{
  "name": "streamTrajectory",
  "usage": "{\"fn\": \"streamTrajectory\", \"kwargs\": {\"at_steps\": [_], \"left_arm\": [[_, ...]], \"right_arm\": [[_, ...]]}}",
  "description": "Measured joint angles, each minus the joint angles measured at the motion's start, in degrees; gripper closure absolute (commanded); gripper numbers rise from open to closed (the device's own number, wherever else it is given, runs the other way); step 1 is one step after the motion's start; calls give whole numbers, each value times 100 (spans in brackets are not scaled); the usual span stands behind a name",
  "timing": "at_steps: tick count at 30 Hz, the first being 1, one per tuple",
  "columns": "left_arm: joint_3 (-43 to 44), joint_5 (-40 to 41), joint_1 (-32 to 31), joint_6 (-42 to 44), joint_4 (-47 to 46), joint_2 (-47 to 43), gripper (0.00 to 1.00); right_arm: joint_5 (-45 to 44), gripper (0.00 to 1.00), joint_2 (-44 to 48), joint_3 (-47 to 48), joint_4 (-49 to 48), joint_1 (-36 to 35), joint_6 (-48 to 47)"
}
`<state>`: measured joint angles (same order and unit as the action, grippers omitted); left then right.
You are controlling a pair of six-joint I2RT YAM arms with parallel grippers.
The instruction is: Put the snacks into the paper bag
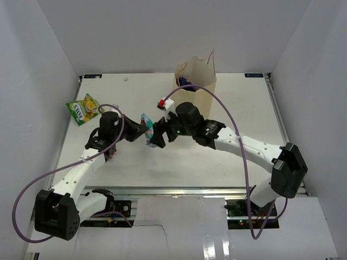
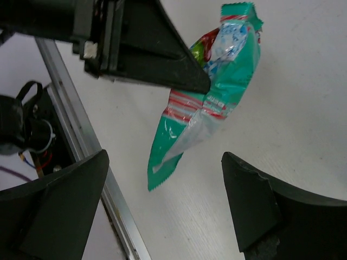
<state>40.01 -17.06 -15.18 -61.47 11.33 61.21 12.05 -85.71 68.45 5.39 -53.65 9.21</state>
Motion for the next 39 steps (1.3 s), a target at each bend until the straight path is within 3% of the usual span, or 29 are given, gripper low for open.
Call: {"fn": "streamTrajectory", "kwargs": {"at_steps": [10, 11, 12, 14, 15, 19, 20, 22, 25, 27, 32, 39], "left_arm": [[-28, -138, 0, -675, -496, -369, 100], [-44, -160, 0, -723, -525, -409, 100], [-76, -186, 0, -780, -584, -457, 100], [-122, -181, 0, -848, -634, -511, 100], [-131, -179, 4, -881, -662, -511, 99], [-142, -131, 13, -957, -745, -570, 67], [-144, -111, 24, -992, -754, -597, 52], [-142, -122, 35, -1001, -767, -636, 41], [-46, -98, 4, -782, -643, -715, 16], [144, 17, 4, -481, -459, -785, 10], [1123, 584, -15, 654, 216, -1056, 10], [1777, 1694, -15, 1766, 859, -1587, 7]], "right_arm": [[-973, 3, -1032, 520, -151, -199, 859], [-1043, 10, -1086, 529, -151, -199, 835], [-1102, 24, -1139, 540, -160, -203, 787], [-1117, 42, -1193, 579, -186, -214, 660], [-1108, 58, -1211, 625, -219, -238, 579], [-1056, 78, -1215, 756, -232, -273, 212], [-1032, 82, -1215, 765, -227, -264, 122], [-927, 91, -1215, 772, -225, -223, -79], [-728, 92, -1215, 774, -229, -184, -413], [-527, 92, -1202, 776, -223, -127, -669], [715, 92, -999, 999, 26, 374, -1429], [2422, 92, -645, 2398, 452, 1923, -2020]]}}
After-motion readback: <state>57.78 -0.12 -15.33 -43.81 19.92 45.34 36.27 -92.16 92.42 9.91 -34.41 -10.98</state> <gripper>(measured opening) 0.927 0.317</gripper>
